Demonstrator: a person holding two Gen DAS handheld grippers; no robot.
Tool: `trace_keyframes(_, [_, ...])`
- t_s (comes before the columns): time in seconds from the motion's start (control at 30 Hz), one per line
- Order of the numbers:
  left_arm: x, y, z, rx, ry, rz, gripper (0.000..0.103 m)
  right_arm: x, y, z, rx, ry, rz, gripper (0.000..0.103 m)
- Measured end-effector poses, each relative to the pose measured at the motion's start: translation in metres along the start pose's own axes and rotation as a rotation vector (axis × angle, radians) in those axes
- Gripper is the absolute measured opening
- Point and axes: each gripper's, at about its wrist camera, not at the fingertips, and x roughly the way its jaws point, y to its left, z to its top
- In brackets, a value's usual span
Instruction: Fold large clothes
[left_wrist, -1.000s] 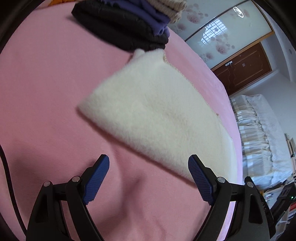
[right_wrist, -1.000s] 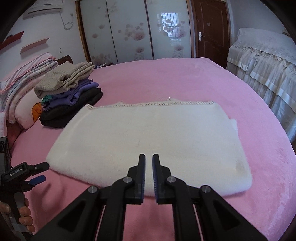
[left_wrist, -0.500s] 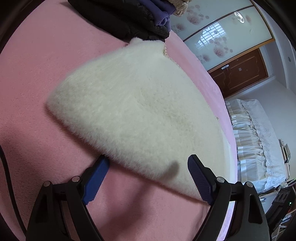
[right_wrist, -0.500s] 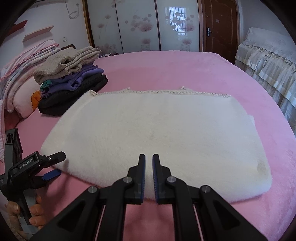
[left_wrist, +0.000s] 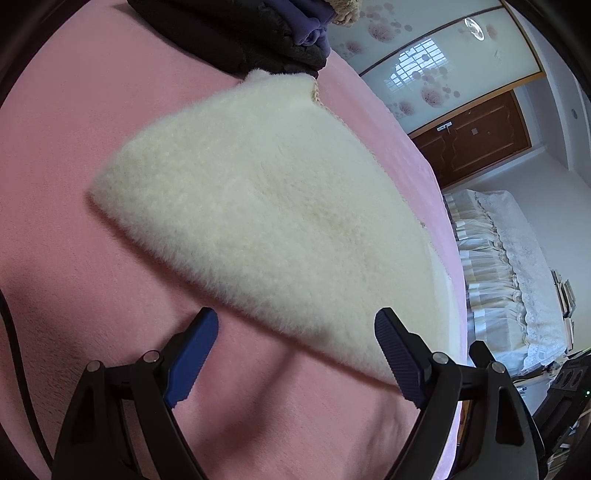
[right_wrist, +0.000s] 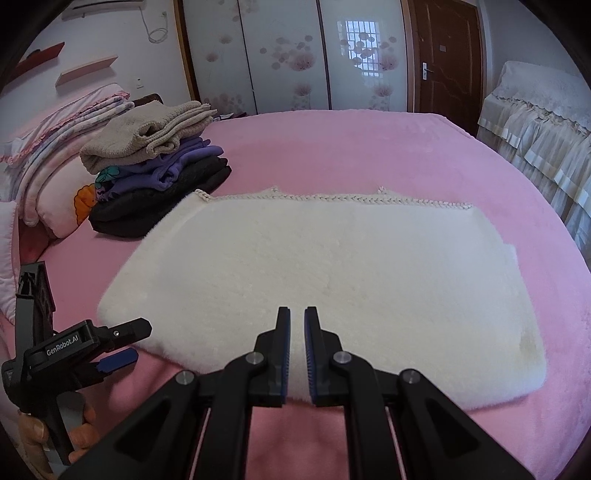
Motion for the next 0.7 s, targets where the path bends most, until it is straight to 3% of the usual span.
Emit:
trace_keyframes(0.2, [0.016, 0.011, 0.004, -0.03, 0.001, -0.038, 0.085, -0.003, 0.002, 0.003, -0.005, -0.011, -0.006, 0.007])
trace_keyframes(0.7, [0.053, 0.014, 0.04, -0.12, -0.123, -0.152, 0.091, 0.03, 0.0, -0.003, 0.004, 0.017, -0.028, 0.007])
